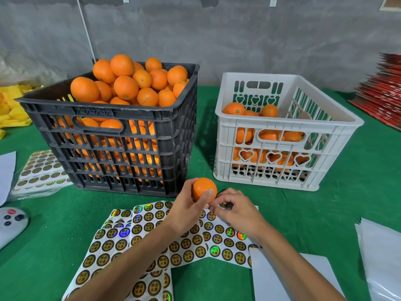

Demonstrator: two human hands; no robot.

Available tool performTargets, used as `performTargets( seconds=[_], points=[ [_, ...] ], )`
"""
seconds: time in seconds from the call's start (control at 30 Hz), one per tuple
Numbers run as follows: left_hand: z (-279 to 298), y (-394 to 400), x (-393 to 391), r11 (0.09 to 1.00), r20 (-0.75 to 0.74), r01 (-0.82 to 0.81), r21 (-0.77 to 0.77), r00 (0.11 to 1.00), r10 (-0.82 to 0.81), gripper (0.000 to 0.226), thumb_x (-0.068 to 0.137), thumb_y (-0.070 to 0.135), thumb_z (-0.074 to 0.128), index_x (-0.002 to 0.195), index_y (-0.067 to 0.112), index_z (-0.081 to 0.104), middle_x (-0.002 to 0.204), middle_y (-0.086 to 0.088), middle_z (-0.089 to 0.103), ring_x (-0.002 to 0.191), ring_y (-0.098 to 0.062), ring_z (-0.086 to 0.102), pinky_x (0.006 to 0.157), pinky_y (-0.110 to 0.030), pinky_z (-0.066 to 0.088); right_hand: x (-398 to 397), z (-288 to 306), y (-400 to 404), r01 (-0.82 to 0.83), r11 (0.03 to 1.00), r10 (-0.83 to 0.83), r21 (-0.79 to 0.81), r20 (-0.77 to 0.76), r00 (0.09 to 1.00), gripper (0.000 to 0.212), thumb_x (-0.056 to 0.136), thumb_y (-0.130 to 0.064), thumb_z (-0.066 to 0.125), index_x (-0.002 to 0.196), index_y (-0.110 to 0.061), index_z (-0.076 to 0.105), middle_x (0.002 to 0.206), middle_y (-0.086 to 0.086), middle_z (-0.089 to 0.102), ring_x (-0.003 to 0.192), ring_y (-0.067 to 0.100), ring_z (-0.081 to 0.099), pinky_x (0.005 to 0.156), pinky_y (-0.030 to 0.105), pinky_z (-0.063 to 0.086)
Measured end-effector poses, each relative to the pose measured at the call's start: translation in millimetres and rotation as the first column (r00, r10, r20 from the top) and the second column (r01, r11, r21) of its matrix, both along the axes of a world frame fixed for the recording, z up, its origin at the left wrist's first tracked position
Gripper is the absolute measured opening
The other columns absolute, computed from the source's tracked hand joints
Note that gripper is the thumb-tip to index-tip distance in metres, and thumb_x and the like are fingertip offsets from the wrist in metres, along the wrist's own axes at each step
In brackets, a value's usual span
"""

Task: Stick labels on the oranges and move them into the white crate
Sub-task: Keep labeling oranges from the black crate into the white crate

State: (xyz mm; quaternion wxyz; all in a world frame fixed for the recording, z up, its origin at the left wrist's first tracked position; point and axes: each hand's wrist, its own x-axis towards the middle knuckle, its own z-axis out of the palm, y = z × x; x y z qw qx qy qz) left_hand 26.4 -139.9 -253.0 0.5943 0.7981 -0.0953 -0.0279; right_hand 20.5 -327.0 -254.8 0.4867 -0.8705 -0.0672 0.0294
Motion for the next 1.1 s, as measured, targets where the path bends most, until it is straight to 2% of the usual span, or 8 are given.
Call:
performTargets(
  seconds=[0.2, 0.37, 0.5, 0.6, 0.67, 0.77, 0.87, 1.1],
  points=[
    [0, 0, -1, 1.000, 0.002, -0.014, -0.005, 1.000, 0.014, 0.063, 0.088, 0.066, 0.060, 0.137, 0.031, 0.044, 0.119, 0.006, 0.064, 0.101, -0.008, 0.069, 0.078, -0.008, 0.049, -1, -1, 2, 0.026, 0.997, -0.022, -0.074, 0.056, 0.998, 0.005, 0.087, -0.032, 0.076, 0.089, -0.036, 0.079, 0.096, -0.020, 0.060, 0.105, 0.007, 0.050, 0.101, 0.042, 0.043],
    [0, -1, -1, 1.000, 0.000, -0.012, -0.012, 1.000, 0.012, 0.058, 0.089, 0.065, 0.060, 0.135, 0.033, 0.044, 0.118, 0.006, 0.064, 0.094, -0.007, 0.071, 0.074, -0.006, 0.049, -7, -2, 2, 0.033, 0.990, -0.005, -0.137, 0.200, 0.980, 0.010, 0.095, -0.031, 0.068, 0.089, -0.028, 0.075, 0.093, -0.015, 0.063, 0.094, 0.009, 0.055, 0.090, 0.038, 0.047],
    [1, -1, -1, 1.000, -0.002, -0.005, -0.022, 1.000, 0.005, 0.059, 0.088, 0.064, 0.059, 0.135, 0.032, 0.044, 0.118, 0.004, 0.063, 0.093, -0.010, 0.072, 0.073, -0.009, 0.051, -8, 1, 4, 0.165, 0.986, -0.154, -0.035, 0.214, 0.965, 0.017, 0.100, -0.024, 0.060, 0.085, -0.027, 0.069, 0.091, -0.013, 0.064, 0.080, 0.004, 0.061, 0.074, 0.032, 0.055],
    [0, 0, 0, 1.000, -0.016, 0.006, -0.011, 1.000, -0.006, 0.060, 0.089, 0.067, 0.059, 0.136, 0.034, 0.043, 0.118, 0.004, 0.063, 0.091, -0.009, 0.073, 0.072, -0.008, 0.050, -8, 3, 3, 0.307, 0.947, -0.320, 0.088, 0.271, 0.908, 0.017, 0.101, -0.025, 0.059, 0.086, -0.027, 0.067, 0.089, -0.012, 0.063, 0.077, 0.003, 0.059, 0.068, 0.026, 0.050],
    [-1, 0, 0, 1.000, -0.014, 0.021, 0.003, 1.000, -0.021, 0.060, 0.090, 0.069, 0.061, 0.137, 0.036, 0.043, 0.118, 0.006, 0.063, 0.092, -0.006, 0.071, 0.073, -0.010, 0.051, -9, 7, 1, 0.362, 0.925, -0.381, 0.119, 0.341, 0.860, 0.016, 0.102, -0.028, 0.058, 0.089, -0.027, 0.067, 0.087, -0.012, 0.061, 0.073, 0.006, 0.056, 0.065, 0.030, 0.048],
    [-4, 0, 0, 0.999, 0.006, 0.035, 0.027, 0.999, -0.035, 0.063, 0.085, 0.073, 0.059, 0.136, 0.039, 0.043, 0.118, 0.009, 0.063, 0.096, -0.001, 0.067, 0.079, -0.016, 0.054, -11, 10, 7, 0.284, 0.951, -0.309, 0.123, 0.413, 0.856, 0.015, 0.103, -0.027, 0.059, 0.093, -0.023, 0.069, 0.090, -0.011, 0.061, 0.079, 0.010, 0.058, 0.070, 0.041, 0.053],
    [-6, -1, 3, 0.999, 0.018, 0.039, -0.018, 0.999, -0.039, 0.054, 0.096, 0.060, 0.062, 0.139, 0.031, 0.045, 0.121, 0.004, 0.064, 0.100, -0.008, 0.068, 0.087, -0.026, 0.058, -17, 7, 15, 0.148, 0.984, -0.177, 0.097, 0.467, 0.867, 0.015, 0.103, -0.024, 0.062, 0.102, -0.015, 0.074, 0.100, -0.011, 0.063, 0.095, 0.013, 0.063, 0.078, 0.041, 0.057],
    [-6, 0, 5, 0.998, 0.013, 0.032, -0.054, 0.999, -0.032, 0.055, 0.098, 0.054, 0.059, 0.142, 0.024, 0.045, 0.123, 0.002, 0.064, 0.098, -0.007, 0.070, 0.079, -0.017, 0.055, -18, 6, 12, 0.096, 0.995, -0.063, -0.030, 0.557, 0.828, 0.026, 0.108, -0.021, 0.051, 0.120, -0.012, 0.072, 0.116, -0.008, 0.063, 0.112, 0.010, 0.060, 0.094, 0.037, 0.051]
  ],
)
